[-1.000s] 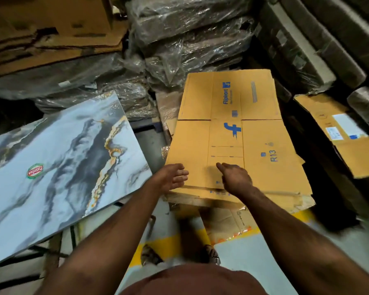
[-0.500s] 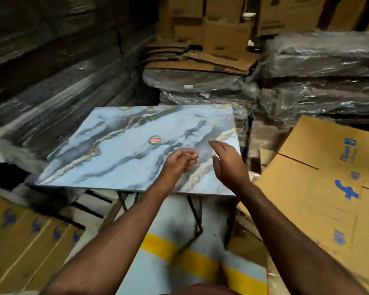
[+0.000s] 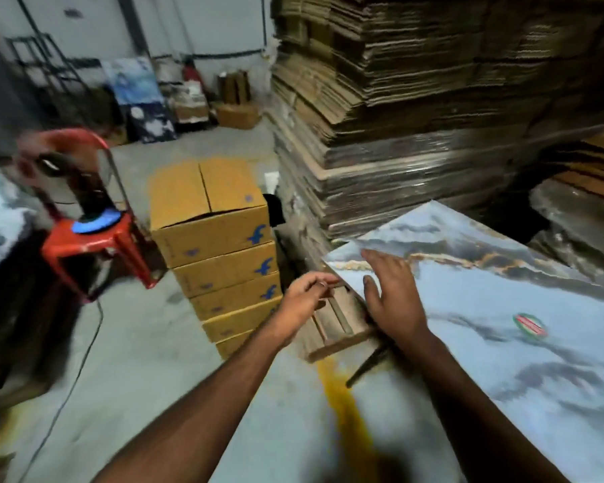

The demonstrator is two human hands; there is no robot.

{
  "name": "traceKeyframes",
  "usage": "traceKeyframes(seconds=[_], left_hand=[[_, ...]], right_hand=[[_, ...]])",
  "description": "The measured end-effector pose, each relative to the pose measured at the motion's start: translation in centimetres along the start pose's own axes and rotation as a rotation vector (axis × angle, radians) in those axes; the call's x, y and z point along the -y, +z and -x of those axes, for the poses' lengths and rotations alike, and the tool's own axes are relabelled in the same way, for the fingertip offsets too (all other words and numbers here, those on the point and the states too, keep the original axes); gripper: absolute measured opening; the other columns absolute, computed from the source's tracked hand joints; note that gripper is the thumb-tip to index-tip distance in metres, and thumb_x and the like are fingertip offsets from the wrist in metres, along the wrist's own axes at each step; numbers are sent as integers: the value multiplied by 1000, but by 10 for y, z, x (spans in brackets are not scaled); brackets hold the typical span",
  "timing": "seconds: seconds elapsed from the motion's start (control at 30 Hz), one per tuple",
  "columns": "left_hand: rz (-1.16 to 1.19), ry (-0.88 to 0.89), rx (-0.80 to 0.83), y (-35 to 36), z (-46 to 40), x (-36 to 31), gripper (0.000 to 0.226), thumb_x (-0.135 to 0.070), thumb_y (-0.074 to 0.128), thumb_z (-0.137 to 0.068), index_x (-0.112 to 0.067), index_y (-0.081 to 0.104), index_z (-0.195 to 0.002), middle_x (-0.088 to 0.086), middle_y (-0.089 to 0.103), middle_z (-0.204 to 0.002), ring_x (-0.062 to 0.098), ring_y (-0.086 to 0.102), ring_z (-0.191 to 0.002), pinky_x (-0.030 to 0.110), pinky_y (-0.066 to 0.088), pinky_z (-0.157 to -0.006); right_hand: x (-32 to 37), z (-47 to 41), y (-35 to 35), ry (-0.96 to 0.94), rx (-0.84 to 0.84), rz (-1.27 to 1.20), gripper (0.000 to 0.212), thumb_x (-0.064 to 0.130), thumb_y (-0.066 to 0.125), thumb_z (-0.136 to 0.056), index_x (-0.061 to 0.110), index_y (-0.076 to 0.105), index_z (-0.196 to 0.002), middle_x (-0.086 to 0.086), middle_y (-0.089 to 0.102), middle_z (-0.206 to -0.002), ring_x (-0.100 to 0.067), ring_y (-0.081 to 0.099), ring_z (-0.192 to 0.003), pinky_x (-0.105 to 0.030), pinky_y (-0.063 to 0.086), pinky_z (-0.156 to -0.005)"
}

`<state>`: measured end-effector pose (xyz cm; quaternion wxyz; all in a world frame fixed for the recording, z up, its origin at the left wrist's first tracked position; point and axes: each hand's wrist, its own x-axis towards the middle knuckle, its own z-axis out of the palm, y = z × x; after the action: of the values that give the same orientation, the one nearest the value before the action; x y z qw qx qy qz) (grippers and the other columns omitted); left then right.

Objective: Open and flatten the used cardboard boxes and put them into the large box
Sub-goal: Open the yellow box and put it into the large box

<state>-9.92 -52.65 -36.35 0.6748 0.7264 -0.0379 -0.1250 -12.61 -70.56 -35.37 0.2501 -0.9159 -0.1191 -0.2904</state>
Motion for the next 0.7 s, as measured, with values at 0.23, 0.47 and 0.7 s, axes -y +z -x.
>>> traceKeyframes(seconds=[0.23,0.47,0.7], left_hand=[[110,-101,-256,-105,-31,24,25,-11,41,-106,-15,66,-106,-3,70,-102,6,65,-89,18,52,-73],[109,-172,-521,-199,-117,41,23,-12,44,-105,-14,67,-105,3,71,-106,16,66,-97,25,51,-78],[-114,-208,-696,-291,-237,39,25,-11,45,-102,-14,62,-121,5,60,-115,15,57,-99,26,50,-78]], right_hand=[[21,-74,113,-97,206,-161,50,20,40,-89,5,57,-133,-12,62,-127,-30,53,-115,-36,38,-99],[8,-168,230,-122,432,-219,49,19,47,-90,14,53,-138,-5,59,-132,-29,52,-122,-42,43,-102],[-6,-290,325,-38,548,-276,55,11,55,-95,11,41,-149,-11,48,-143,-30,43,-131,-41,39,-109]])
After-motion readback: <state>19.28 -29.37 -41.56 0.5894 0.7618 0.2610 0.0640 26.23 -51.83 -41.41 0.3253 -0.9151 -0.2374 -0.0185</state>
